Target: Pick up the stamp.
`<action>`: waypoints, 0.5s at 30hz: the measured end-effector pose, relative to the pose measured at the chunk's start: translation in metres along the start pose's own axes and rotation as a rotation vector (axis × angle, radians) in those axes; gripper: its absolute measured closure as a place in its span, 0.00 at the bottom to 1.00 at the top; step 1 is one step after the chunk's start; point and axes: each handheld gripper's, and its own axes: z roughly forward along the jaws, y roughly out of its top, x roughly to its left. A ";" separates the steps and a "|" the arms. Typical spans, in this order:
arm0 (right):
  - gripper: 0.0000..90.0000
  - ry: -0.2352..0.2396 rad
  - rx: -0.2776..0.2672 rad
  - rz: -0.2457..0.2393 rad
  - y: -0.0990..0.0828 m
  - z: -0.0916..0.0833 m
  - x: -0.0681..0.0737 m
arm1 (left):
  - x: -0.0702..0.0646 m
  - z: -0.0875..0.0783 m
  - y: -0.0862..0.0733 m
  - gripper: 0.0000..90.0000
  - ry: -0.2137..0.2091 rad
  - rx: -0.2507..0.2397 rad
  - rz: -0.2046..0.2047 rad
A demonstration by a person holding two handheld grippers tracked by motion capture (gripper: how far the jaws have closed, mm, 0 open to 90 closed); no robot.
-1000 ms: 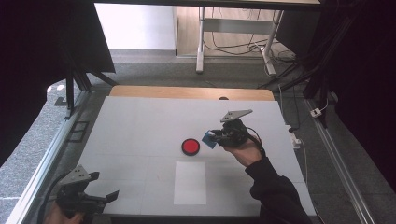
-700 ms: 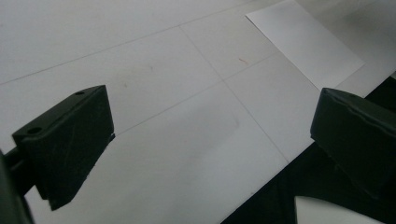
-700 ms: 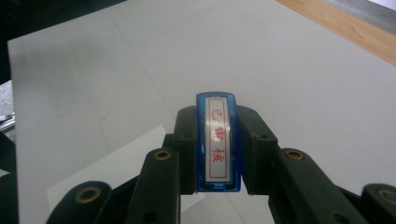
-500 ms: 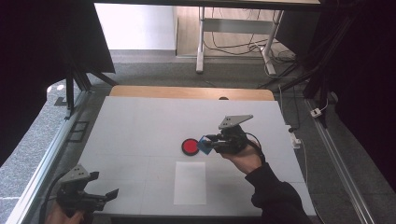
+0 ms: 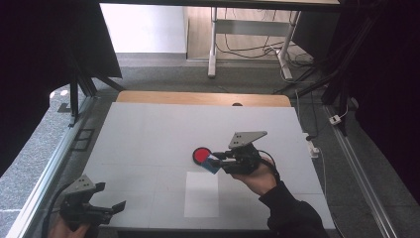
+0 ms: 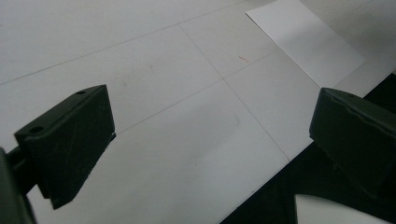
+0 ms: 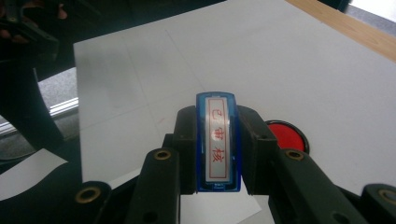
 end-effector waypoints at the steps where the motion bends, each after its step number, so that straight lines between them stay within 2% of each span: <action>1: 0.79 0.007 -0.002 0.001 0.000 0.000 0.003 | 0.000 0.000 0.000 0.00 -0.001 0.000 0.000; 9: 0.79 0.037 -0.020 -0.009 -0.002 -0.003 0.016 | 0.000 0.000 0.000 0.00 -0.001 0.002 0.000; 15: 0.79 0.040 -0.025 -0.010 -0.003 -0.005 0.019 | -0.002 -0.001 0.000 0.00 -0.002 -0.007 0.013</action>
